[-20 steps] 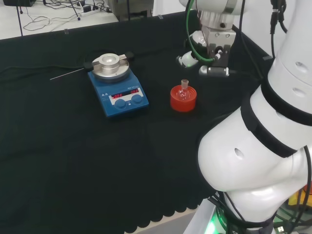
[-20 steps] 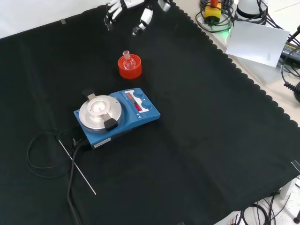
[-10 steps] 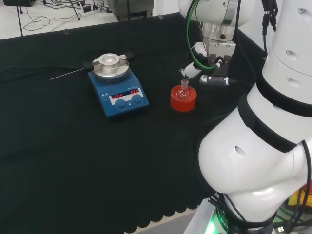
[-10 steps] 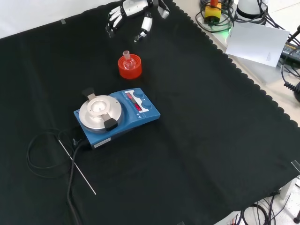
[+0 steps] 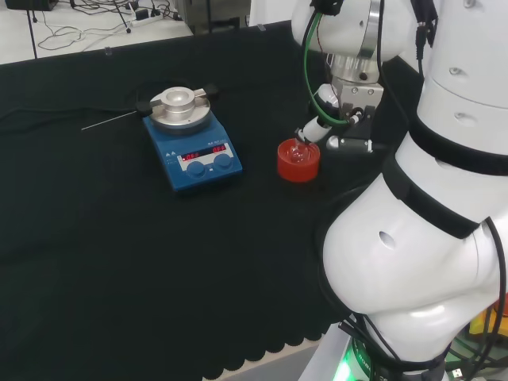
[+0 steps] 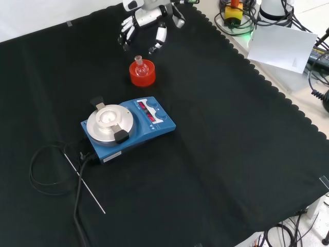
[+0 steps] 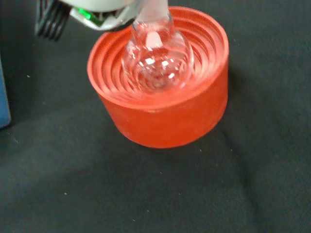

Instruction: Pick up the round-bottom flask.

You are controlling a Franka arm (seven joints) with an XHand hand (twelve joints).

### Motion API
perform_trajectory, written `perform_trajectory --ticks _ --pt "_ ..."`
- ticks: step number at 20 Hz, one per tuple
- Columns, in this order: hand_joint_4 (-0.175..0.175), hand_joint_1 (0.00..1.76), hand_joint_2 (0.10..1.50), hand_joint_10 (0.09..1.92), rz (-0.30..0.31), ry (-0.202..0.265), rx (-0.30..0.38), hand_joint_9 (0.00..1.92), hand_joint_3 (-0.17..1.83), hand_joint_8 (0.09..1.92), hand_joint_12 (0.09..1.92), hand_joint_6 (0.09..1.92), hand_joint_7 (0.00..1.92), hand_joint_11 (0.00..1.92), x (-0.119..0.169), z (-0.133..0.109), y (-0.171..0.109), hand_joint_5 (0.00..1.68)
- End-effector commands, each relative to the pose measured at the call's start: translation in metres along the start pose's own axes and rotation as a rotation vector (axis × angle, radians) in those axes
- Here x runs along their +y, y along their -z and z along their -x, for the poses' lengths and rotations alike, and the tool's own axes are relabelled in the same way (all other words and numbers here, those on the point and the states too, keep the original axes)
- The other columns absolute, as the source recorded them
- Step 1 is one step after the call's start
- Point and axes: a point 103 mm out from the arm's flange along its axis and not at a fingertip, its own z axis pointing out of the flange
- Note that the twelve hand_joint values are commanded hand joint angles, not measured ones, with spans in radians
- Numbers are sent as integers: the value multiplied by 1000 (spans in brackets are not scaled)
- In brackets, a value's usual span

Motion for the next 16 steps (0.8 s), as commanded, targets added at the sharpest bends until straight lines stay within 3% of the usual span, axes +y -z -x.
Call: perform_trajectory --ticks 1,12,16 --pt "-51 915 647 708 -9 8 6 369 673 677 1401 180 196 145 8 1 -15 646" --pt "-56 960 615 699 48 5 4 390 704 681 1395 242 215 162 15 1 -27 650" --pt "-62 970 600 690 82 9 2 398 729 681 1389 356 221 169 17 1 -30 660"
